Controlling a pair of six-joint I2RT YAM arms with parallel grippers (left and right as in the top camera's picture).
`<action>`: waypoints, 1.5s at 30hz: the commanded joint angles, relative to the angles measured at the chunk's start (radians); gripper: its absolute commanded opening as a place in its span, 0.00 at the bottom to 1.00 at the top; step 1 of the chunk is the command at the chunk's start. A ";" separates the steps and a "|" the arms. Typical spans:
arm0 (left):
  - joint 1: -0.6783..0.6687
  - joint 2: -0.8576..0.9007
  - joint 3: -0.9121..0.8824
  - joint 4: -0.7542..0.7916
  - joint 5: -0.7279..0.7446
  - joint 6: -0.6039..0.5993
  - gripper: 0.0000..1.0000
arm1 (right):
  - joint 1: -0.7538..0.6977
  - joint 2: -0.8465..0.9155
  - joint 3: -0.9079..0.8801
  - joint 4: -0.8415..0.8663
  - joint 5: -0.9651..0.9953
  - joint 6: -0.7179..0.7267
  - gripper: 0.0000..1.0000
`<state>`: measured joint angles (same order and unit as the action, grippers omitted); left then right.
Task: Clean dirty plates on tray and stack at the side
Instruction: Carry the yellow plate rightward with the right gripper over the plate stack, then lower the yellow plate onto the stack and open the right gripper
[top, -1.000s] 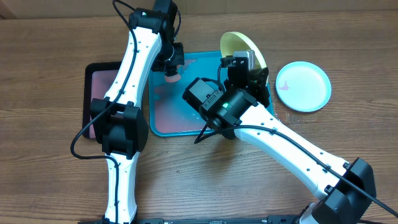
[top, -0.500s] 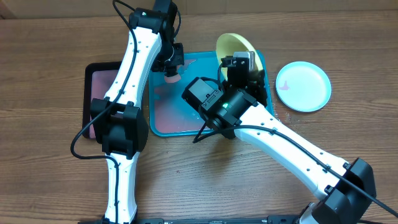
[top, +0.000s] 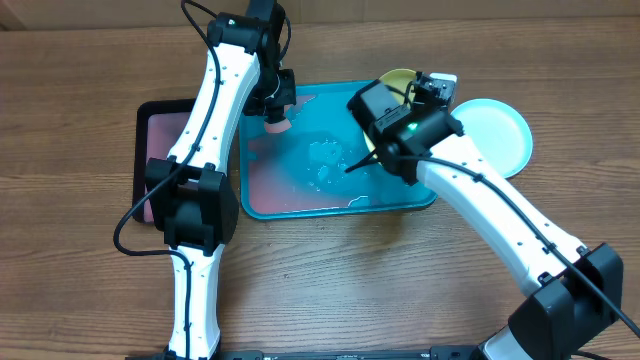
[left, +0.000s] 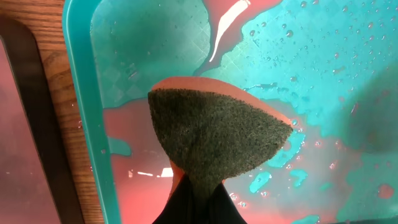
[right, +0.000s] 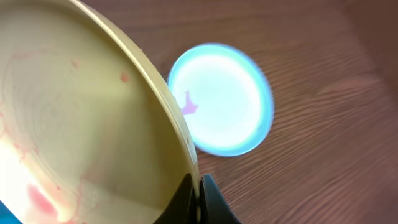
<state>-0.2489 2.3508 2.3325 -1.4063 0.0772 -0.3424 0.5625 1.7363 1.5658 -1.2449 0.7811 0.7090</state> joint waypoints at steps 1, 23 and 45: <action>-0.010 -0.006 0.004 0.000 -0.006 -0.022 0.04 | -0.050 -0.027 0.007 0.041 -0.249 -0.102 0.04; -0.010 -0.006 0.004 0.000 -0.007 -0.021 0.04 | -0.744 0.015 0.006 0.219 -0.852 -0.259 0.04; -0.013 -0.006 0.004 -0.005 -0.008 -0.021 0.04 | -0.889 0.291 0.006 0.143 -0.837 -0.266 0.54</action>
<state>-0.2493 2.3508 2.3325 -1.4075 0.0772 -0.3428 -0.3267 2.0121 1.5650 -1.0988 -0.0467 0.4625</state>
